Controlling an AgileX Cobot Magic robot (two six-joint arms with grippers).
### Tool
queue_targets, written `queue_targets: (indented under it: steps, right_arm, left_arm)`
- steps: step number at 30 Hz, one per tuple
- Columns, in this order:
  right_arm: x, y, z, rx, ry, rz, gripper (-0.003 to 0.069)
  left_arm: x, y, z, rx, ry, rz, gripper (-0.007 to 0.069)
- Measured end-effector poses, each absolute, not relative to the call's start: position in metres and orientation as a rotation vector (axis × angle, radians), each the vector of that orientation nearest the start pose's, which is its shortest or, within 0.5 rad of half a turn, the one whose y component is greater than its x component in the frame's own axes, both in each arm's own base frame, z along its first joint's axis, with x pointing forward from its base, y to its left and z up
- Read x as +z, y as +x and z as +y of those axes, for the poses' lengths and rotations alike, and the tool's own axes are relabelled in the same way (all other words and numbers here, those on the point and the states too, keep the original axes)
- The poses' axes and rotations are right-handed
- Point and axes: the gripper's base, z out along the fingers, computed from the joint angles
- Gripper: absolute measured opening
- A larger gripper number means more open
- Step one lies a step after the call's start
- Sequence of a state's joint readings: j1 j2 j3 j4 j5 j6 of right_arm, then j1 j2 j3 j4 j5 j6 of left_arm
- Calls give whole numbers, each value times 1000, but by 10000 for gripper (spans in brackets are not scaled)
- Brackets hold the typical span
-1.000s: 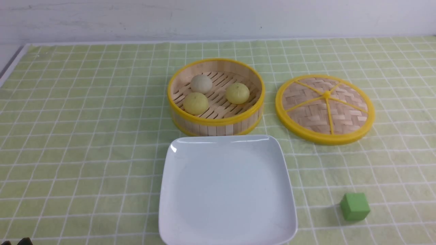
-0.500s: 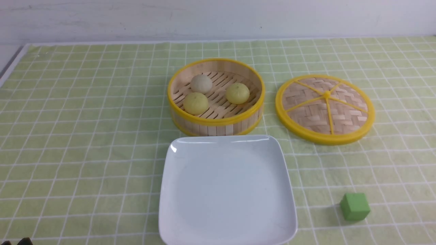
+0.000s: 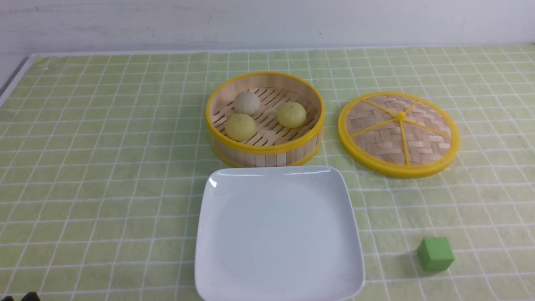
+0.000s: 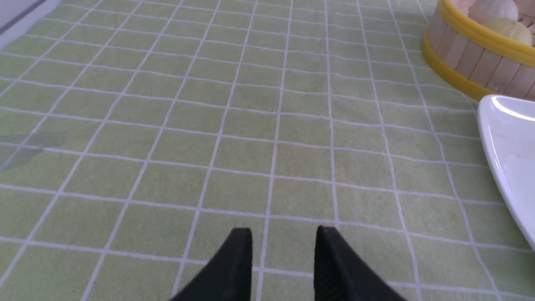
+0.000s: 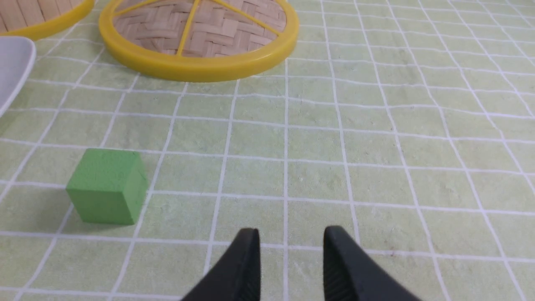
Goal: Put the steamed buns into the plate on the green tablecloth.
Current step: 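Reach toward a bun in the bamboo steamer with the right gripper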
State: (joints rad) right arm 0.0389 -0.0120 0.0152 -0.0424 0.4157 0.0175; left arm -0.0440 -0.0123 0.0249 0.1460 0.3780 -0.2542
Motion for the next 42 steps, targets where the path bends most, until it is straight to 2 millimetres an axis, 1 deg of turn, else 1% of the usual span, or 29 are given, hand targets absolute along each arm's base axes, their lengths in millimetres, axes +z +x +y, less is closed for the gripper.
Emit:
queue_targets:
  steps: [11, 13, 15, 16, 17, 18, 19, 20, 21, 22, 25, 29, 31, 32, 33, 34, 35, 36, 37, 38, 39, 40, 41, 42]
  right_arm:
    - [171, 51, 0, -4, -46, 1902, 240]
    - [172, 52, 3, 85, 29, 1890, 240]
    - [172, 52, 8, 301, 211, 1879, 240]
    - [172, 52, 8, 301, 211, 1879, 240]
    - [173, 51, 13, 527, 403, 1856, 240]
    - [173, 51, 16, 627, 488, 1842, 240]
    - [174, 51, 17, 681, 533, 1832, 240]
    - [175, 51, 19, 772, 607, 1813, 240]
    - [175, 51, 19, 784, 616, 1810, 240]
    - [176, 51, 21, 851, 668, 1792, 240]
    - [178, 51, 21, 894, 700, 1758, 240]
    - [182, 53, 19, 901, 714, 1701, 235]
    - [197, 52, 17, 883, 679, 1638, 206]
    - [207, 51, 16, 861, 644, 1608, 190]
    - [215, 51, 15, 838, 611, 1586, 174]
    - [240, 49, 13, 752, 514, 1556, 117]
    - [246, 48, 13, 728, 487, 1548, 109]
    - [270, 49, 12, 615, 389, 1568, 47]
    - [282, 53, 12, 542, 337, 1615, 13]
    - [281, 54, 12, 541, 340, 1636, 8]
    - [293, 63, 11, 431, 280, 1755, -10]
    - [298, 72, 11, 363, 256, 1894, -11]
    - [302, 79, 10, 304, 240, 1993, -10]
    - [299, 85, 9, 257, 235, 2132, -10]
  left_arm:
    - [172, 53, 3, -66, -112, 1867, 242]
    - [172, 53, 0, -174, -212, 1859, 242]
    - [173, 53, -4, -401, -416, 1826, 242]
    - [173, 53, -5, -416, -425, 1823, 242]
    - [175, 53, -9, -654, -646, 1767, 242]
    - [175, 53, -10, -734, -720, 1744, 242]
    - [176, 53, -11, -787, -769, 1726, 242]
    - [177, 53, -13, -874, -851, 1695, 242]
    - [177, 53, -13, -893, -866, 1689, 242]
    - [178, 53, -14, -953, -924, 1665, 242]
    - [179, 53, -14, -1000, -965, 1632, 242]
    - [182, 54, -13, -990, -937, 1597, 228]
    - [194, 52, -14, -952, -835, 1620, 186]
    - [206, 50, -15, -942, -783, 1616, 165]
    - [210, 49, -15, -925, -749, 1624, 146]
    - [236, 43, -16, -878, -638, 1618, 78]
    - [239, 43, -16, -872, -627, 1620, 70]
    - [257, 41, -18, -815, -561, 1673, 24]
    - [265, 43, -19, -776, -540, 1745, 10]
    - [266, 44, -19, -768, -537, 1763, 8]
    - [271, 51, -20, -701, -531, 1933, 2]
    - [272, 58, -21, -654, -530, 2038, 2]
    - [270, 62, -21, -610, -527, 2149, 2]
    - [268, 67, -21, -568, -520, 2241, 2]
